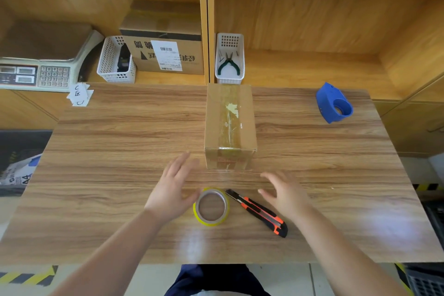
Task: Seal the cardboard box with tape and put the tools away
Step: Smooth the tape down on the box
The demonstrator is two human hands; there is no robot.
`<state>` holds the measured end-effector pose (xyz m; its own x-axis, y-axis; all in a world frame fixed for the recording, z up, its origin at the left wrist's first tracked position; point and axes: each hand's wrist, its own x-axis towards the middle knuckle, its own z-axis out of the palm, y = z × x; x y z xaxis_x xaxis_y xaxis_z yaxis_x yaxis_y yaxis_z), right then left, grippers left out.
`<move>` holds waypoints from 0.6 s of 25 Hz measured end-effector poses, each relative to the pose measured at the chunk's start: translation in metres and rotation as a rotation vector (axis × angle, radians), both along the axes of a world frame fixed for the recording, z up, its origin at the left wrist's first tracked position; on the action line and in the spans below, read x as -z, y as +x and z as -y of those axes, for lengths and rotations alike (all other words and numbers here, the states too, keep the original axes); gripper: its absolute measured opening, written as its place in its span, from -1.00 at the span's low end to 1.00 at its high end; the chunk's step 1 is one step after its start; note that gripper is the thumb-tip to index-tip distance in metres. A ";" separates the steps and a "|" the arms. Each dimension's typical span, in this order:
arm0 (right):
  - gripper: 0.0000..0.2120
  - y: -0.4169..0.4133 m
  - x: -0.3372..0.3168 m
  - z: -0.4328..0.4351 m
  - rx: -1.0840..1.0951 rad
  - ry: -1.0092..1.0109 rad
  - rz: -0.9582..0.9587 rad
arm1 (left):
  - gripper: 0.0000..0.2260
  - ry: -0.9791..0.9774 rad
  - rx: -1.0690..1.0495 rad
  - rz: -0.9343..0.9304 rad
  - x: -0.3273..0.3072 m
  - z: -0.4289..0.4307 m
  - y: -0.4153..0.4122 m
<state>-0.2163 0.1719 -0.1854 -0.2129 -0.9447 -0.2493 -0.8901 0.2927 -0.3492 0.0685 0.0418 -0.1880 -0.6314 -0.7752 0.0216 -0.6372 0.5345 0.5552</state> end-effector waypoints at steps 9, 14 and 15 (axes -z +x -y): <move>-0.37 0.017 -0.046 0.080 -0.224 -0.404 -0.044 | -0.34 -0.280 0.248 0.144 -0.049 0.041 -0.078; -0.48 0.016 -0.022 0.086 -0.224 -0.459 -0.075 | -0.34 -0.258 0.261 0.274 -0.031 0.046 -0.085; -0.50 0.016 -0.020 0.087 -0.217 -0.485 -0.084 | -0.33 -0.253 0.261 0.293 -0.029 0.046 -0.085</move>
